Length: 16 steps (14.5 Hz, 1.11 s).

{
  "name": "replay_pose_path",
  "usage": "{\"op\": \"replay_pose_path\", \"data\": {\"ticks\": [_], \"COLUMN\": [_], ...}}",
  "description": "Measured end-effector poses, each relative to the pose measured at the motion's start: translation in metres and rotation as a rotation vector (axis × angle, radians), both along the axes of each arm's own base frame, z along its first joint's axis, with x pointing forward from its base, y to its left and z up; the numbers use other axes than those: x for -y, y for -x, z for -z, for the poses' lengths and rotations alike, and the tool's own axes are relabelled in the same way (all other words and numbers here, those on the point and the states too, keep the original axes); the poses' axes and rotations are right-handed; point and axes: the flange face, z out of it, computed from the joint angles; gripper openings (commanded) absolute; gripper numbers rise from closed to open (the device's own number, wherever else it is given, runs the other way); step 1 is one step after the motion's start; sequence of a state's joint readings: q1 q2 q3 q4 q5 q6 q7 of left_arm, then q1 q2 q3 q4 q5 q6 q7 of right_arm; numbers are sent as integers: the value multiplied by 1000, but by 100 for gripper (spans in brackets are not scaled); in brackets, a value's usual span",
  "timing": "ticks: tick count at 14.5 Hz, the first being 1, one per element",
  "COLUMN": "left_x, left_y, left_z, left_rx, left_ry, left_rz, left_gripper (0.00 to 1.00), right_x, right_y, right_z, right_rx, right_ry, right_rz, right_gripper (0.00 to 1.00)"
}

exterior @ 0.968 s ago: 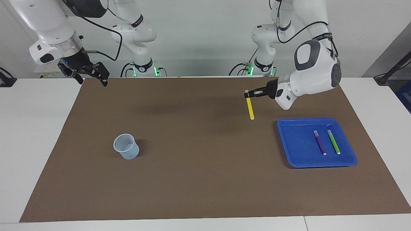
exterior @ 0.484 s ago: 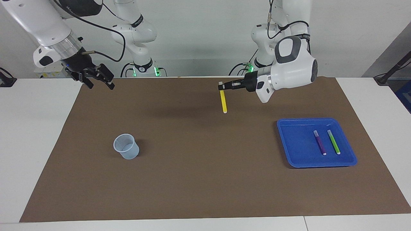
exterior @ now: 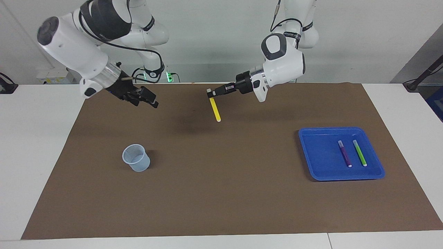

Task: Transfer and insert pens with both arms
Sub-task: 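Lift the yellow pen with the left gripper while the right gripper approaches, then grasp the yellow pen with the right gripper from the left gripper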

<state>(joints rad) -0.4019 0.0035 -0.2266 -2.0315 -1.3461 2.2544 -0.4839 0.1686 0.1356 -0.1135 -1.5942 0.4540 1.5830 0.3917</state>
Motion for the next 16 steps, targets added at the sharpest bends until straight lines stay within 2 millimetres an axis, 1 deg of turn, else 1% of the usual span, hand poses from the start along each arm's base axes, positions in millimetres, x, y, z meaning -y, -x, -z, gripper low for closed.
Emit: {"op": "replay_pose_path", "data": {"ticks": [1, 2, 4, 5, 6, 8, 9, 12, 14, 16], "left_x": [15, 34, 68, 80, 87, 94, 96, 106, 110, 110], "left_y": [10, 25, 58, 72, 81, 90, 94, 110, 111, 106], "left_z": [-2, -2, -4, -4, -4, -5, -5, -5, -7, -10], "left_rx": [15, 30, 50, 53, 54, 47, 45, 51, 54, 61], "left_ry": [5, 8, 12, 13, 14, 21, 25, 27, 30, 32], "left_rz": [-30, -61, -99, -98, -94, -101, -122, -193, -206, -224], "left_gripper": [0, 0, 0, 0, 0, 0, 0, 0, 0, 0], "right_x": [-8, -12, -16, -20, -27, -45, -50, -56, -64, -69], "right_y": [-4, -8, -12, -14, -14, -8, -4, 6, 13, 22], "right_z": [10, 17, 22, 22, 22, 24, 25, 27, 27, 24], "right_rx": [-14, -21, -22, -22, -23, -35, -44, -79, -111, -130], "right_ry": [-19, -34, -68, -81, -89, -102, -109, -124, -132, -147], "right_rz": [-2, 2, 13, 10, -3, -83, -128, -207, -250, -312], "right_gripper": [100, 100, 100, 100, 100, 100, 100, 100, 98, 94]}}
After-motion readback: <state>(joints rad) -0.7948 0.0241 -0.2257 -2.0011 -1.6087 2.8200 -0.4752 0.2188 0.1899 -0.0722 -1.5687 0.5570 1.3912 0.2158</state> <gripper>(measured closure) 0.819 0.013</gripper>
